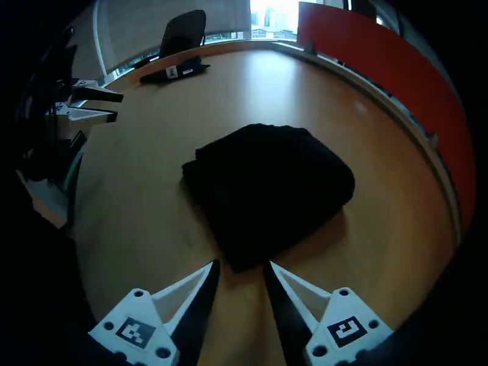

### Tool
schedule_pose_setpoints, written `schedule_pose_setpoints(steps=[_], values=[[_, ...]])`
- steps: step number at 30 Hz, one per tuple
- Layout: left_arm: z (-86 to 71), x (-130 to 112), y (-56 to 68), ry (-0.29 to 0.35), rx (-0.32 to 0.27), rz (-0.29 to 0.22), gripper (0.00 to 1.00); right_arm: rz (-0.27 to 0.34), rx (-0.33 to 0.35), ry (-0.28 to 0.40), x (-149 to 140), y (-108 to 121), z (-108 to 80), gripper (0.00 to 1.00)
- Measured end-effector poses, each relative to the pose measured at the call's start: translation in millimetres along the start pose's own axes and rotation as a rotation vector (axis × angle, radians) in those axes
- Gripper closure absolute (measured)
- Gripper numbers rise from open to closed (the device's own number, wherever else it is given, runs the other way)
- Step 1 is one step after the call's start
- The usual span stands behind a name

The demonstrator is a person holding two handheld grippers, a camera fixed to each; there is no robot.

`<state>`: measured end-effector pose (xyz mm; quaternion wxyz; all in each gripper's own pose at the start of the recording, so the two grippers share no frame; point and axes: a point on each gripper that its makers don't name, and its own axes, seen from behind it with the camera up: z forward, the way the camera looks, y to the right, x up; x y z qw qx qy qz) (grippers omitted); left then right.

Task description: Fold towel

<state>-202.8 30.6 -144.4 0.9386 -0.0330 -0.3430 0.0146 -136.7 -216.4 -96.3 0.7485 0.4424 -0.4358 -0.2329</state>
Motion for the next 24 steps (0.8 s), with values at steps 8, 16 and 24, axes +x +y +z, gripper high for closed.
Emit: schedule_pose_setpoints(steps=[8, 16, 24], values=[[0.2, -0.4, -1.2, 0.000, -0.001, 0.001, 0.06, 0.010, -0.013, -0.009, -3.8, 1.6, 3.1, 0.57], [-0.1, -1.3, -1.6, -0.001, -0.002, 0.001, 0.06, 0.016, -0.022, -0.007, -4.6, 3.6, 3.7, 0.77], [-0.1, -2.5, -2.8, -0.005, -0.003, 0.000, 0.06, 0.013, -0.021, -0.005, -4.5, 1.9, 4.5, 0.86]])
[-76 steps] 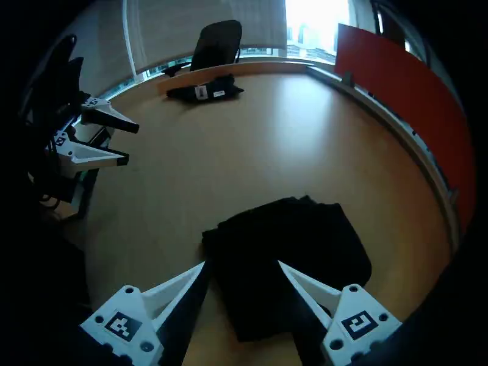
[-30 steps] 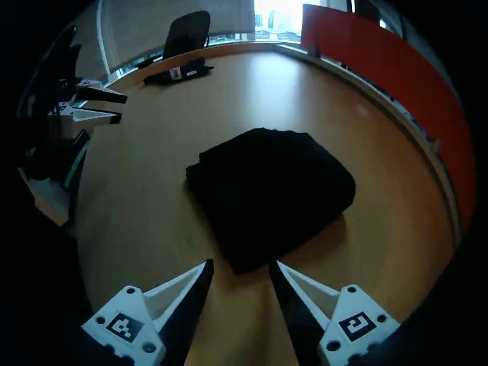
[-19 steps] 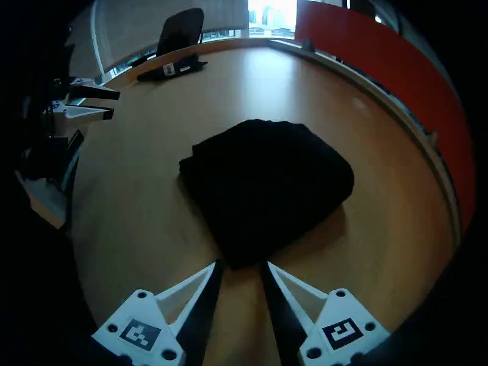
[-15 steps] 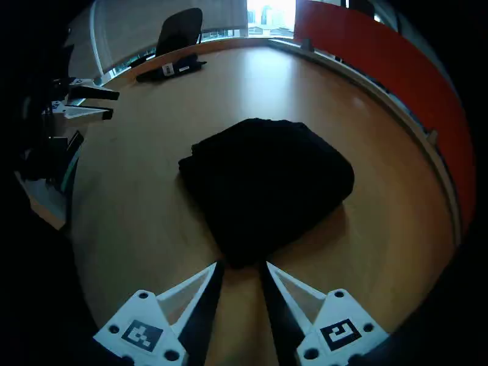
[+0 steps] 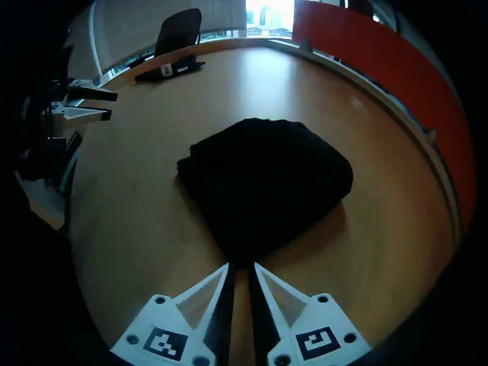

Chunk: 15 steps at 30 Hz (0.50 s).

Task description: Fold towel

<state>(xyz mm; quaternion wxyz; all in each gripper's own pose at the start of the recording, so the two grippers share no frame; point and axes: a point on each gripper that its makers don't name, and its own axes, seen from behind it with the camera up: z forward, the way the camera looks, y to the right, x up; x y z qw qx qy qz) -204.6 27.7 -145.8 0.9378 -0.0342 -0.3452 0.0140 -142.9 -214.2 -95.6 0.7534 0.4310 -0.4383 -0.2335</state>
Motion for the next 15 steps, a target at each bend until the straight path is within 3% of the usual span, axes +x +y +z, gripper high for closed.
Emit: schedule_pose_setpoints(steps=[9, 15], values=[[0.7, 0.9, -0.3, 0.000, -0.002, 0.001, 0.06, 0.018, -0.004, 0.000, -0.1, 0.7, -0.2, 0.86], [0.4, 0.5, -0.4, 0.001, -0.003, 0.002, 0.06, 0.021, -0.016, 0.002, 0.5, 2.1, -0.8, 0.96]])
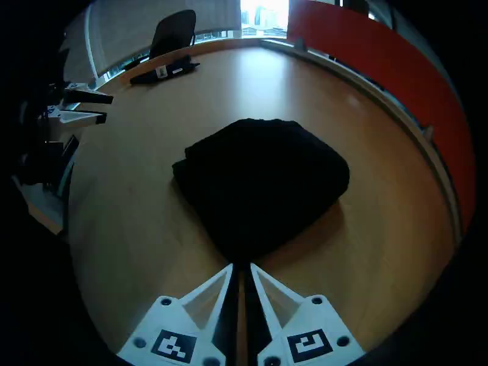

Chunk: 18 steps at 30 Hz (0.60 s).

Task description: Fold towel

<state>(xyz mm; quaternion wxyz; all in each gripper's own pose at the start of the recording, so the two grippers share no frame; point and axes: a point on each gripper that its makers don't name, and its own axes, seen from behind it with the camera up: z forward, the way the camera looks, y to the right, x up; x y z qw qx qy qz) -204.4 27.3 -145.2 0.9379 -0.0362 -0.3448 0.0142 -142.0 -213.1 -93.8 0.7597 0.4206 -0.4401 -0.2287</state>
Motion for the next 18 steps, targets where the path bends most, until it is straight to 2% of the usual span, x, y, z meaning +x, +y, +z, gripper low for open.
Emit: schedule_pose_setpoints(steps=[9, 18], values=[[-0.4, 0.2, -1.4, 0.004, 0.001, -0.003, 0.06, -0.013, -0.013, 0.018, 8.6, 1.9, -4.6, 0.99], [0.9, 1.6, -1.5, 0.009, -0.003, -0.006, 0.06, -0.011, -0.035, 0.089, 38.4, 9.4, -24.2, 0.99]])
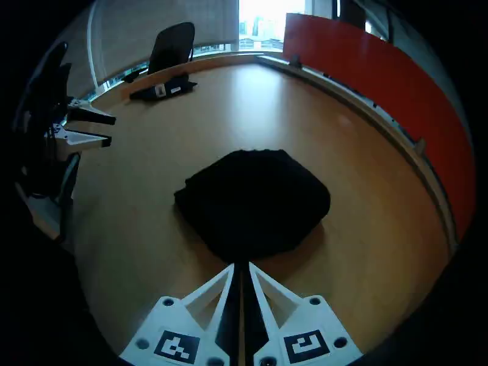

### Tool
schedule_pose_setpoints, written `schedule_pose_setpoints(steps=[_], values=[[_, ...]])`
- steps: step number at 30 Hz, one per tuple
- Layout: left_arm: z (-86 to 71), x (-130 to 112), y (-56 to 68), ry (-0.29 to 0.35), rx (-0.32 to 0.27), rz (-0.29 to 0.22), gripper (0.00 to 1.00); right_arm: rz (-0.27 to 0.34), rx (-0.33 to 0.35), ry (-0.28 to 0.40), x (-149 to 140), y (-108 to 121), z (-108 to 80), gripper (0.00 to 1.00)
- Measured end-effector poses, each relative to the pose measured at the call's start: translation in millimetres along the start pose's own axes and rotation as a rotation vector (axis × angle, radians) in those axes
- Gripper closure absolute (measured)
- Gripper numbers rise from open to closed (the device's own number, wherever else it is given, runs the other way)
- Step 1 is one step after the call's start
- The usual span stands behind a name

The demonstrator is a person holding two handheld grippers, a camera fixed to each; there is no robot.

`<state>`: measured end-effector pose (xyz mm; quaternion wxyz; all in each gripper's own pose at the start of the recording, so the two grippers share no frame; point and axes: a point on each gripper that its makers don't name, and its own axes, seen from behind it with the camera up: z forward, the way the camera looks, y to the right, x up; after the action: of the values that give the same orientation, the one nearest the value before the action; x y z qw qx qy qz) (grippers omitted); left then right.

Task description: Fold towel

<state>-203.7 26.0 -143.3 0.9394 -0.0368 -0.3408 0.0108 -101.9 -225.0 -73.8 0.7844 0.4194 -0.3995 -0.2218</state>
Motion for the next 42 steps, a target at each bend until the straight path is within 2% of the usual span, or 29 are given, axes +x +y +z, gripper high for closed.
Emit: schedule_pose_setpoints(steps=[21, 30, 36, 42], values=[[4.4, 11.8, 8.0, 0.032, -0.026, -0.003, 0.06, -0.047, -0.079, 0.157, 98.9, 28.5, -53.2, 0.99], [5.0, 24.7, 7.0, 0.052, -0.030, 0.011, 0.06, -0.077, -0.126, 0.218, 139.8, 50.8, -79.3, 0.99], [5.9, 30.5, 10.2, 0.060, -0.039, 0.020, 0.06, -0.086, -0.159, 0.234, 149.9, 66.0, -95.1, 0.99], [7.0, 33.1, 15.2, 0.061, -0.052, 0.029, 0.06, -0.087, -0.184, 0.231, 147.1, 78.6, -106.0, 0.99]])
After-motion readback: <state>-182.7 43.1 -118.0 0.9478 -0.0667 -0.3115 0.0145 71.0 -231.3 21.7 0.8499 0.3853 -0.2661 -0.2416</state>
